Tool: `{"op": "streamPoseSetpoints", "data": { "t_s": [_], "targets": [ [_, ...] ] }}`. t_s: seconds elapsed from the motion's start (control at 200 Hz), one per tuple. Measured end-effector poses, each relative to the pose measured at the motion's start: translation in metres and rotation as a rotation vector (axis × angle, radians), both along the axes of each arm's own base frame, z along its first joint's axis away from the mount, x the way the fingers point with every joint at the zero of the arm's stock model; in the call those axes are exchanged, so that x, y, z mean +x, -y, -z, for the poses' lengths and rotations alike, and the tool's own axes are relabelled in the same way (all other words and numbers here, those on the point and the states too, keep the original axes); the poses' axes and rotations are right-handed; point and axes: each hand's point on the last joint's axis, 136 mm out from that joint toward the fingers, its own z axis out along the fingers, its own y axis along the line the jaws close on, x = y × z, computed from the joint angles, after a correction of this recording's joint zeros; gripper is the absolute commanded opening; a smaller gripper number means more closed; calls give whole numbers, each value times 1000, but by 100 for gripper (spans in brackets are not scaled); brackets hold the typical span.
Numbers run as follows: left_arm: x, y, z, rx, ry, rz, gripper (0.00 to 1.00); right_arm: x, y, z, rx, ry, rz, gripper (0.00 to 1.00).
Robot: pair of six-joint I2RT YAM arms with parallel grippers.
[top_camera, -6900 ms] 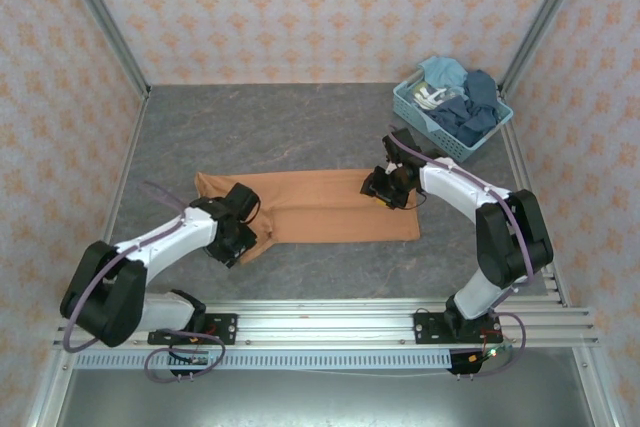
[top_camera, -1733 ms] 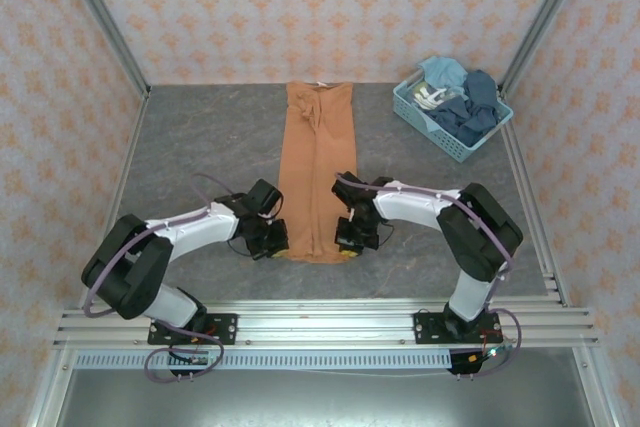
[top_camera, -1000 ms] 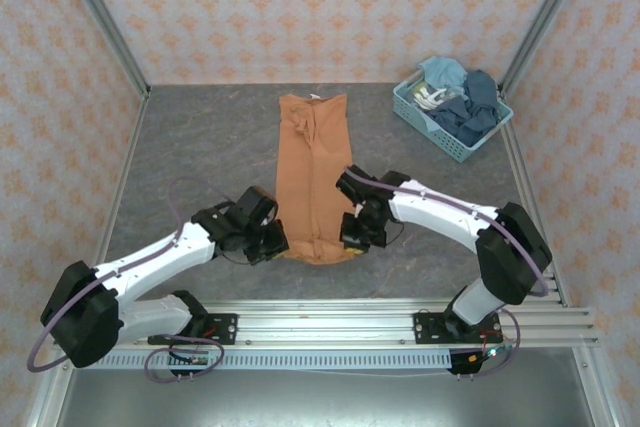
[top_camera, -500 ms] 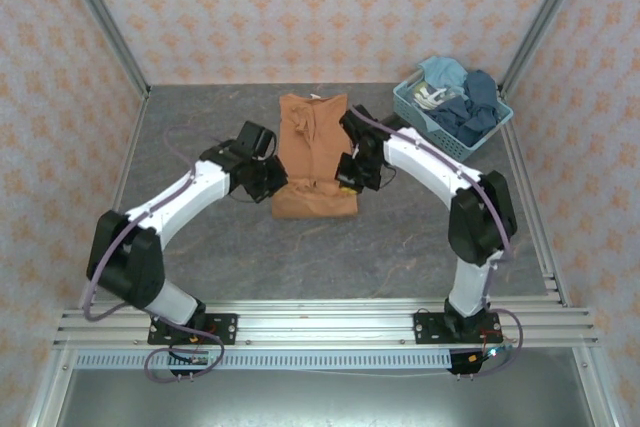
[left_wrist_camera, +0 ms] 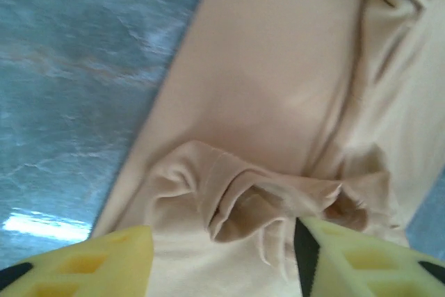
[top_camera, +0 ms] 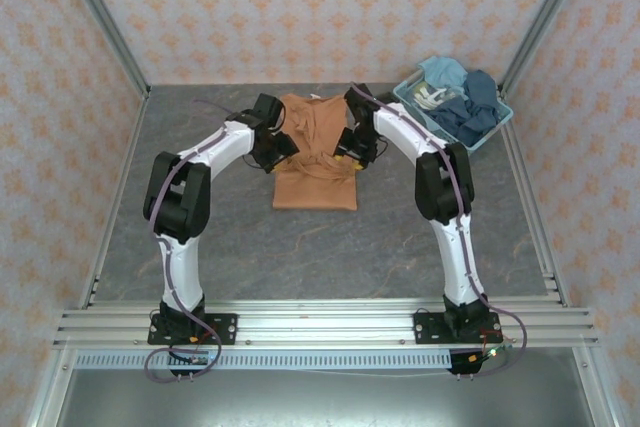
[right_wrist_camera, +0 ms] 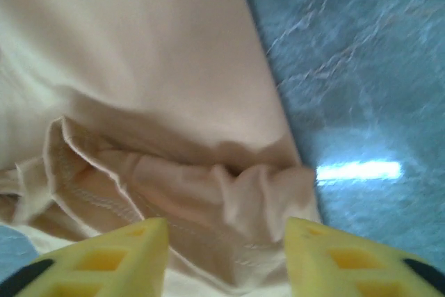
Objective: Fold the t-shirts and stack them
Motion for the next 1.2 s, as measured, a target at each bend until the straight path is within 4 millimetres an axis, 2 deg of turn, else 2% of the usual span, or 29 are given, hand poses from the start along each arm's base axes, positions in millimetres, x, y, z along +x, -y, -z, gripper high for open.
{"op": "streamPoseSetpoints", "data": {
  "t_s": [0.075,0.165,0.28,0.375,0.46,0.535,0.651,0.781,0.871,0.951,1.031,1.136,1.201],
  "targets": [
    [-7,-9,-7,19,16,-17,59,5,6,-5,-12,19,7,54],
    [-40,-20,-18,18,24,-40,59,-1,14,-12,-20,44,11,55],
    [-90,-30,-15,-11,12,-85,59,-45,30,-15,-33,18,11,55],
    [-122,-32,10,-51,-44,-138,60,-83,36,-13,-21,-9,14,55],
    [-135,-31,32,-79,-94,-181,60,-108,30,-5,6,-37,16,55],
    [-134,-26,39,-108,-101,-207,61,-123,20,9,41,-69,31,55],
    [-118,-19,34,-146,-55,-222,61,-137,13,29,81,-117,78,55],
    [-101,-10,29,-174,-8,-219,61,-130,8,32,122,-112,133,54],
    [-97,-3,34,-179,-9,-207,59,-122,1,33,152,-98,154,53],
    [-96,1,43,-174,-29,-198,52,-117,-3,37,169,-101,175,49],
    [-96,2,46,-173,-42,-203,38,-117,-3,40,176,-123,199,45],
    [-95,4,51,-172,-51,-197,20,-117,-1,43,173,-151,232,35],
    [-95,4,51,-170,-51,-194,13,-117,0,43,163,-168,243,27]
  ]
}}
